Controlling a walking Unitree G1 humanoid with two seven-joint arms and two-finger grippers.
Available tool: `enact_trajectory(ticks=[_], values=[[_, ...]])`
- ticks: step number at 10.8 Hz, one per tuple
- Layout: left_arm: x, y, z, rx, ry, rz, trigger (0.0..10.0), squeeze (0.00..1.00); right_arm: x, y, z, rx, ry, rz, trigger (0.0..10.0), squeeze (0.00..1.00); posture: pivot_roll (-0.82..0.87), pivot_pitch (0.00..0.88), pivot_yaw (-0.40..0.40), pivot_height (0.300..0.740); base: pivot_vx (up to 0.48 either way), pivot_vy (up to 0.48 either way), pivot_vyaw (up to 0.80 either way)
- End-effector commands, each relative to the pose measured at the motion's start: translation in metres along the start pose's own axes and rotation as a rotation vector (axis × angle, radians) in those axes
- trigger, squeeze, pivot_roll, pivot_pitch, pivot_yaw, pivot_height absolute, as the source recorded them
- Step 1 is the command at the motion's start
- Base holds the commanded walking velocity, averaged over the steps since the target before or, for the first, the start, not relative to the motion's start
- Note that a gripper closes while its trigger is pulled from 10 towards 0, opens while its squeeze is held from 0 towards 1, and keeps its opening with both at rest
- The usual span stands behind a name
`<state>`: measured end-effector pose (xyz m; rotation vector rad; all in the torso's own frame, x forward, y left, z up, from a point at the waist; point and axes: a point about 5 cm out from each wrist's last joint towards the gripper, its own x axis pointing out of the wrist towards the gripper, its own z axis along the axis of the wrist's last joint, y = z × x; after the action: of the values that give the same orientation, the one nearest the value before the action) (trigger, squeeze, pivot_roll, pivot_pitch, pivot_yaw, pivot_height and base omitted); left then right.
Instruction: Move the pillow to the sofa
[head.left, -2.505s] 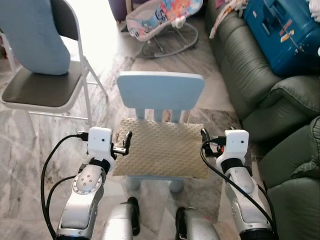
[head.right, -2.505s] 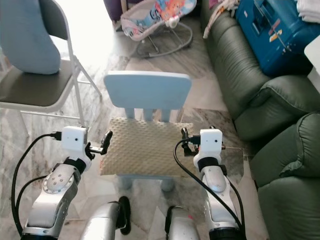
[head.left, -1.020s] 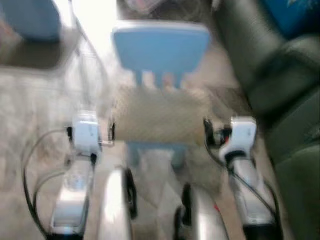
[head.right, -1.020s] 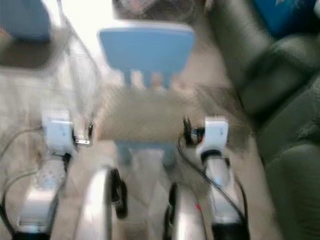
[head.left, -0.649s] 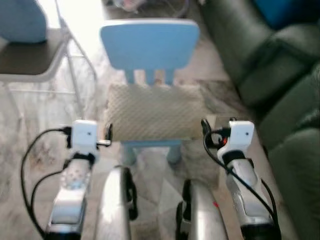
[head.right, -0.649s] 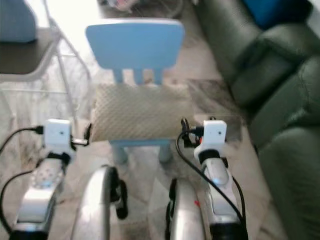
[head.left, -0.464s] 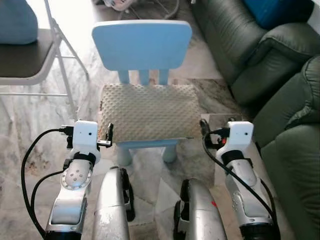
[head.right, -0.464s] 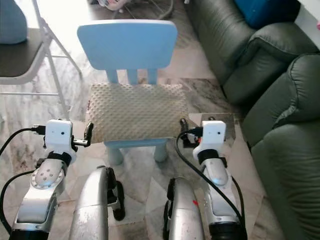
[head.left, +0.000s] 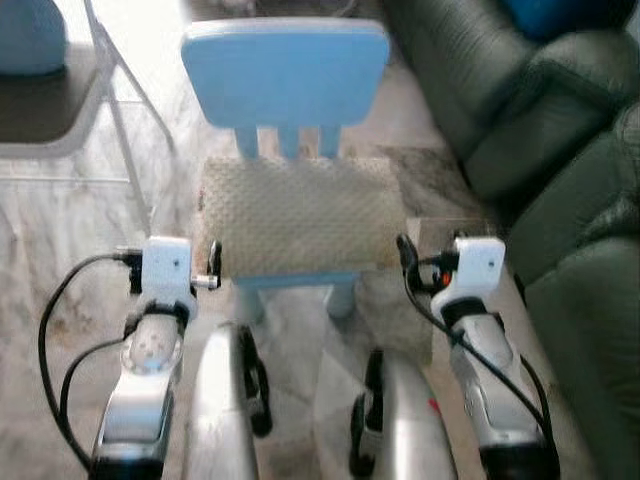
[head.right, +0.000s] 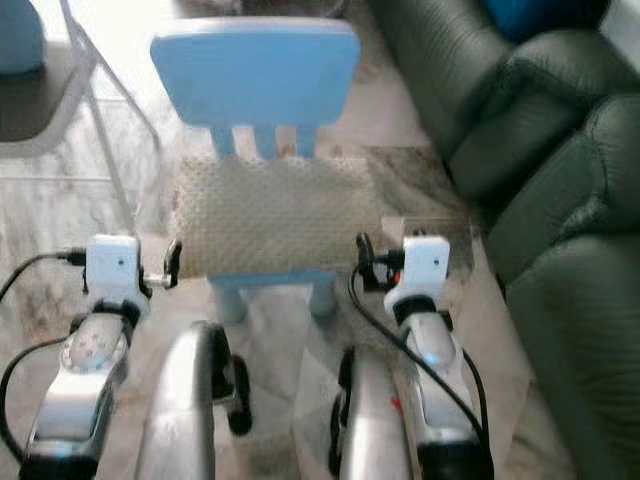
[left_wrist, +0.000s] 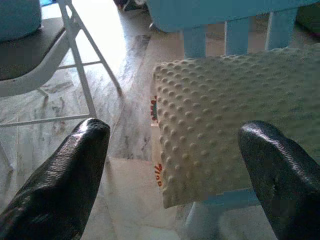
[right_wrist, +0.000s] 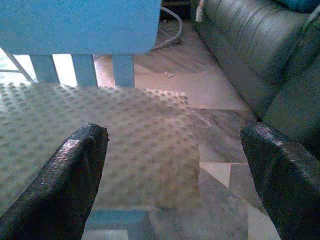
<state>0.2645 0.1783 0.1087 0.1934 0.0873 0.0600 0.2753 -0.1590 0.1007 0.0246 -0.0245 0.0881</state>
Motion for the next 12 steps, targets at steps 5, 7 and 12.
enact_trajectory(ticks=[5, 7, 12], values=[[-0.002, -0.002, -0.005, -0.003, 0.026, -0.006, 10.0, 0.0, -0.004, 0.001, -0.004, 0.01, 0.021, 0.007, 10.0, 0.0, -0.01, 0.287, -0.031, 0.555, 0.0, 0.0, 0.0], [-0.001, -0.002, -0.002, 0.0, 0.021, -0.005, 10.0, 0.0, -0.004, 0.002, -0.005, 0.011, 0.024, 0.012, 10.0, 0.0, -0.01, 0.29, -0.032, 0.555, 0.0, 0.0, 0.0], [-0.002, -0.01, 0.0, -0.032, 0.004, -0.055, 10.0, 0.0, -0.003, 0.0, -0.005, 0.006, 0.025, -0.007, 10.0, 0.0, -0.02, 0.294, -0.033, 0.555, 0.203, 0.0, 0.0]])
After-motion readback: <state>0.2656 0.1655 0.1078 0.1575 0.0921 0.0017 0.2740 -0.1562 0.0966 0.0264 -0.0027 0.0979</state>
